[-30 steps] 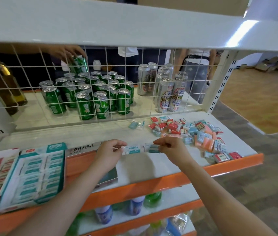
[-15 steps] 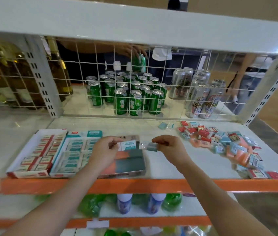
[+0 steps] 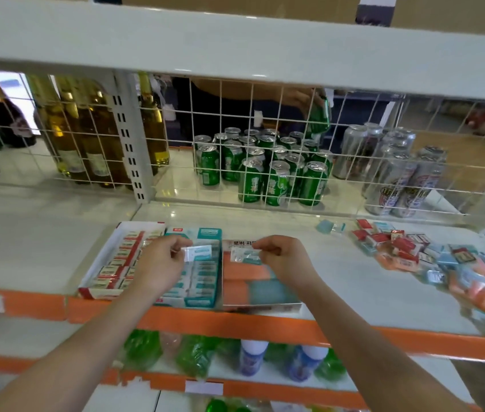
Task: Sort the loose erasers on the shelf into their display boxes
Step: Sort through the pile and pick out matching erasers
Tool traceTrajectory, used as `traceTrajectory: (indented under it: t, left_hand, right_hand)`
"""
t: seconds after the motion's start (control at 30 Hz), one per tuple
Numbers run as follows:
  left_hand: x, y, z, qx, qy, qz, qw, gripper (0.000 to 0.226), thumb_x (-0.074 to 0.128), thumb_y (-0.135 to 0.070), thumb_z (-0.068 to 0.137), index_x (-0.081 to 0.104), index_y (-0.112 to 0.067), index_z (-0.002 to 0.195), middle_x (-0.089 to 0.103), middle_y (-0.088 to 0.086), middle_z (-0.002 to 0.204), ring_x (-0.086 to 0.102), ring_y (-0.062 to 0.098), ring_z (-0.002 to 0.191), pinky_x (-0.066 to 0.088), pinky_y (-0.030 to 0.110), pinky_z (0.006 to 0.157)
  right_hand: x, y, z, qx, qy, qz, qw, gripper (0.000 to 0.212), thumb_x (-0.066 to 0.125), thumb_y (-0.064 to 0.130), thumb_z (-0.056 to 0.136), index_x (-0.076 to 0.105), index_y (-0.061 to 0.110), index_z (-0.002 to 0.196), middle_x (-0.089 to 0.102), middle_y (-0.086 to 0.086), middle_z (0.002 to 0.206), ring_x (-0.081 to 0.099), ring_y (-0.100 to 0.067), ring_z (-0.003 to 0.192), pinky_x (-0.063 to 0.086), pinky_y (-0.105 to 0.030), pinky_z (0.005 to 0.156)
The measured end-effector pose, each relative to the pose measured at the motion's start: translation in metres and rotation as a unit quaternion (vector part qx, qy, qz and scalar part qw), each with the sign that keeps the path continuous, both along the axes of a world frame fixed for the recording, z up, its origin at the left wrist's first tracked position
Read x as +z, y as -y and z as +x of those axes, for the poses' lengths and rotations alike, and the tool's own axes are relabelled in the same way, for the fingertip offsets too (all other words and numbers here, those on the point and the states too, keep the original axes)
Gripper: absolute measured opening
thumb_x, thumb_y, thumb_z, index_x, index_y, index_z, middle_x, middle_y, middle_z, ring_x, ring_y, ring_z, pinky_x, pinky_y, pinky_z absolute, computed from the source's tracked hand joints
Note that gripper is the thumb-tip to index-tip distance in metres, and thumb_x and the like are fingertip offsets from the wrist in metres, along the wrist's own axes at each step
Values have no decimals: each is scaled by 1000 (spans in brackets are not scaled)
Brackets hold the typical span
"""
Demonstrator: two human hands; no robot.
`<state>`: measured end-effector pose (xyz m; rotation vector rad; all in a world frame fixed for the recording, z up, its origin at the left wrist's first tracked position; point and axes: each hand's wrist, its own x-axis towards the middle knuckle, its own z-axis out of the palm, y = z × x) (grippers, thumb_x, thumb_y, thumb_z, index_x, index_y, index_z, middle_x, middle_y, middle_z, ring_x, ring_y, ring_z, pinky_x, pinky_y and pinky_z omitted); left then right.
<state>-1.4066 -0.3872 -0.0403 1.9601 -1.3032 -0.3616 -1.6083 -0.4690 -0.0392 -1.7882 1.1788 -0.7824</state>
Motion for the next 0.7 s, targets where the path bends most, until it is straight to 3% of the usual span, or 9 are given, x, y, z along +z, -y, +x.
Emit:
traceTrajectory:
  t: [0.17, 0.4, 0.53, 0.7]
  left_hand:
    - [-4, -5, 25, -47, 46, 55, 996, 25, 51, -7, 92, 65, -15, 110, 63, 2, 118, 56, 15, 107, 42, 22, 87]
    - [-6, -9, 46, -76, 118, 83, 987, 22, 53, -9, 90, 65, -17, 107, 61, 1, 116, 56, 13, 103, 46, 25, 89]
    - [-9, -10, 48, -90, 154, 86, 980, 25, 54, -15, 91, 61, -18, 115, 57, -1, 122, 55, 11, 106, 45, 23, 90]
    - [-9, -3, 53, -154, 217, 93, 959, 29, 53, -24, 92, 58, -20, 120, 53, -4, 120, 50, 11, 109, 40, 21, 89]
  right_hand:
    - [-3, -6, 31, 8, -33, -6, 999, 23, 52, 0, 88, 68, 7, 102, 62, -1, 87, 53, -5, 62, 39, -5, 47]
    - [-10, -15, 66, 33, -119, -19, 992, 21, 50, 7, 91, 66, 10, 105, 65, -3, 108, 55, -8, 86, 38, -1, 49]
    - [-9, -21, 75, 39, -177, -44, 982, 18, 51, 12, 93, 64, 12, 106, 62, -2, 110, 52, -7, 85, 36, -2, 43]
    - [0, -27, 79, 79, -290, -135, 944, 22, 50, 21, 94, 62, 15, 112, 54, 0, 113, 48, -8, 88, 25, -5, 53]
